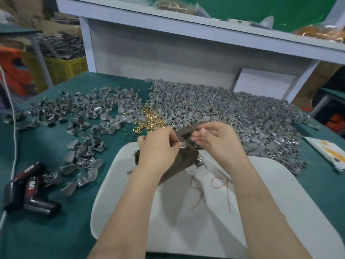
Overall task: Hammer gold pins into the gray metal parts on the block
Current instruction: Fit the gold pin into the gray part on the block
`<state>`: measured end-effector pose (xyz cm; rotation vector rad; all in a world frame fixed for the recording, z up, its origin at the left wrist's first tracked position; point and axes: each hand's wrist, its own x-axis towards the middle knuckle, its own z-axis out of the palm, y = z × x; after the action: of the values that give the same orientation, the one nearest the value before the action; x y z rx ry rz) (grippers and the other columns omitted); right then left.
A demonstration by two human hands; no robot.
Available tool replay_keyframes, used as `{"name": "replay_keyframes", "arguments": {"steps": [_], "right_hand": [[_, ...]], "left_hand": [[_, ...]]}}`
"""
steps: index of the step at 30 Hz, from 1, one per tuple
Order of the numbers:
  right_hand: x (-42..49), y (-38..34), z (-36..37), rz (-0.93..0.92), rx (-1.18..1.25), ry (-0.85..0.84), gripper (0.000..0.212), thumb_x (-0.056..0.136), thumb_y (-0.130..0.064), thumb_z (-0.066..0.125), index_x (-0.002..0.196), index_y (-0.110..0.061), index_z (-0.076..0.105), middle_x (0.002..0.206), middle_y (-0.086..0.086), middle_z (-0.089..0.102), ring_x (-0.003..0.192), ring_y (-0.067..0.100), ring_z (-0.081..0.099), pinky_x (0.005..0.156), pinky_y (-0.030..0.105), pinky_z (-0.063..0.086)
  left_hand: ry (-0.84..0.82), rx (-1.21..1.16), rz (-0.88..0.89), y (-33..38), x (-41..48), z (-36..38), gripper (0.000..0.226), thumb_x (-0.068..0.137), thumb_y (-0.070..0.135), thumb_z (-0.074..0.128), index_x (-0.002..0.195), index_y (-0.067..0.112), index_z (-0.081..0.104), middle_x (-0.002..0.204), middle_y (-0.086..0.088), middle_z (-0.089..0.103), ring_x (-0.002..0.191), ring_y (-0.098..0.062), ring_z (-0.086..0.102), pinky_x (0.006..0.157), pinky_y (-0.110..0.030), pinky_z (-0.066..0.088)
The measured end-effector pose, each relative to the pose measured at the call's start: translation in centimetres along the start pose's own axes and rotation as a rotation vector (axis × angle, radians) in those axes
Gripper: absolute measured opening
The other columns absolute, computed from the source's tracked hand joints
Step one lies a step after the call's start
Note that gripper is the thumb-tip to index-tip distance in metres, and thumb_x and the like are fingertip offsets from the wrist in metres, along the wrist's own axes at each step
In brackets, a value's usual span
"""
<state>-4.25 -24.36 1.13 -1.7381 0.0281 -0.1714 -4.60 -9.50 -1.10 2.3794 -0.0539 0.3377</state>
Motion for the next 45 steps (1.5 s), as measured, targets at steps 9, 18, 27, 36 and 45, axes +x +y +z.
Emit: {"name": "replay_keyframes", "arguments": {"steps": [9,18,27,36,45], "right_hand": [[-0.1,1.5,1.2,-0.264,-0.374,0.039,0.013,0.087,-0.009,0.061,0.082,-0.020,0.064,0.087,0.001,0.069,0.080,0.011,0.063,0.076,0.027,0.049],[-0.3,1.6,2.1,-0.223,-0.426,-0.019,0.013,0.085,-0.005,0.064,0.092,-0.013,0.071,0.084,-0.004,0.068,0.084,0.013,0.063,0.086,0.028,0.050],[-0.6,1.6,2.4,-0.303,-0.722,-0.033,0.006,0.087,-0.013,0.063,0.087,-0.016,0.067,0.084,-0.007,0.048,0.071,0.000,0.047,0.066,0.007,0.033],[-0.1,-1.4,3.8,-0.329,-1.251,-0.147,0.010,0.090,-0.012,0.055,0.096,-0.012,0.063,0.091,0.005,0.052,0.087,0.021,0.055,0.066,0.026,0.039],[0.0,-0.8,2.6,-0.241,-0.936,-0.160,0.012,0.088,-0.017,0.060,0.094,-0.015,0.071,0.090,0.002,0.066,0.081,0.014,0.055,0.069,0.021,0.038]], "left_hand": [[-0.074,0.060,0.000,-0.2,0.1,-0.3,0.007,0.084,0.031,0.064,0.082,0.035,0.059,0.105,0.008,0.060,0.109,-0.020,0.052,0.080,-0.033,0.022],[-0.106,0.048,0.006,-0.3,0.3,-0.4,0.004,0.086,0.030,0.062,0.082,0.033,0.063,0.103,0.006,0.063,0.108,-0.021,0.054,0.086,-0.036,0.030],[-0.131,0.023,0.003,0.0,0.0,-0.7,0.011,0.085,0.027,0.063,0.078,0.035,0.059,0.104,0.005,0.065,0.110,-0.022,0.055,0.096,-0.041,0.039],[-0.150,0.011,0.009,0.1,0.1,-0.8,0.011,0.087,0.025,0.061,0.092,0.027,0.071,0.101,0.002,0.067,0.106,-0.027,0.056,0.093,-0.043,0.044],[-0.134,-0.010,0.001,0.1,0.0,-0.9,0.007,0.086,0.030,0.064,0.080,0.032,0.063,0.102,0.003,0.066,0.108,-0.025,0.056,0.095,-0.044,0.043]]}}
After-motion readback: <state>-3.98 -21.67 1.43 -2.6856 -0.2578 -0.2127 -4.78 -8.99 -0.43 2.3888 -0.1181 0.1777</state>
